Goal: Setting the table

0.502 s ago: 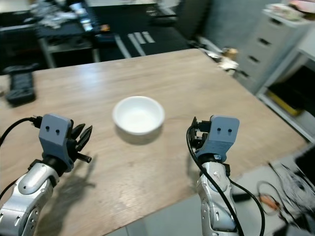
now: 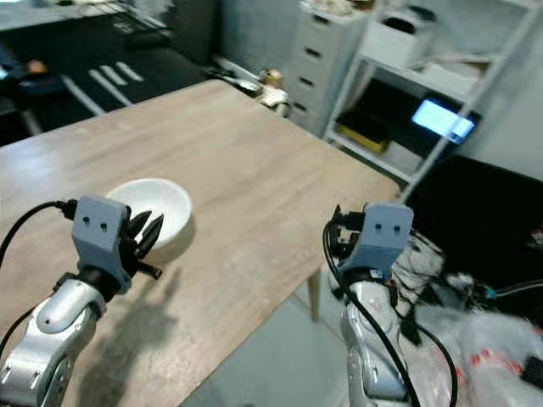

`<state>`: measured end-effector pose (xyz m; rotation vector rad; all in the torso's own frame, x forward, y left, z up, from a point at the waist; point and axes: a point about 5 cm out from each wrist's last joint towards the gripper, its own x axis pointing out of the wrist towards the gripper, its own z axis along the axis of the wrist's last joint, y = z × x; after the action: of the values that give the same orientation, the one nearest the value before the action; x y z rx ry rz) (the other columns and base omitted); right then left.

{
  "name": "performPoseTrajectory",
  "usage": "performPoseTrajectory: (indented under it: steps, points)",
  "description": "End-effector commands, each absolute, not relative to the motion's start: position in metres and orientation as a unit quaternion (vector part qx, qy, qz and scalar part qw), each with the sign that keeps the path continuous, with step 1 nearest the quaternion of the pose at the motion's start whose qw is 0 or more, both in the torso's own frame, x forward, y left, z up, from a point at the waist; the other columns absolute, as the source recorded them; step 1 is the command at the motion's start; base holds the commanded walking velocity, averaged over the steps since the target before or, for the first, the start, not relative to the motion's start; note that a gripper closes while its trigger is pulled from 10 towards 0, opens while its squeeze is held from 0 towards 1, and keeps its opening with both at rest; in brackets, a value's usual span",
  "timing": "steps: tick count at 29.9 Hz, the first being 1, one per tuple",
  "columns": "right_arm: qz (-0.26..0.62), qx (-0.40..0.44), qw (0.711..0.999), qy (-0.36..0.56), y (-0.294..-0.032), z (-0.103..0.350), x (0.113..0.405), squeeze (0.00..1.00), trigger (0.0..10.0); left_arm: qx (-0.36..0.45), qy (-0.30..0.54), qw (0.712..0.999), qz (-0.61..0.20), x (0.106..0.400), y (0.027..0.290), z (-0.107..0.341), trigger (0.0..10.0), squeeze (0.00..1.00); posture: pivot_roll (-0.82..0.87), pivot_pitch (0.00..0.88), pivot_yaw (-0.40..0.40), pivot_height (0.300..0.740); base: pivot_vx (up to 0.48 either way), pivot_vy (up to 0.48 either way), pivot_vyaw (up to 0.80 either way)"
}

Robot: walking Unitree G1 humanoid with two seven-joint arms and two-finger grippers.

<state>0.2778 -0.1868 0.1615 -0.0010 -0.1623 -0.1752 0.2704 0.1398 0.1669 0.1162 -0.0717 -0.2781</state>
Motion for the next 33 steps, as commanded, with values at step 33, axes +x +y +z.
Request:
performPoseTrajectory:
  steps: [33]
  points:
    - [-0.114, -0.012, 0.991, -0.065, -0.196, 0.155, 0.276, 0.00, 10.0, 0.031, -0.071, 0.943, -0.324, 0.281, 0.080, 0.193, 10.0, 0.00, -0.10, 0.025, 0.038, 0.740, 0.000, 0.000, -0.80]
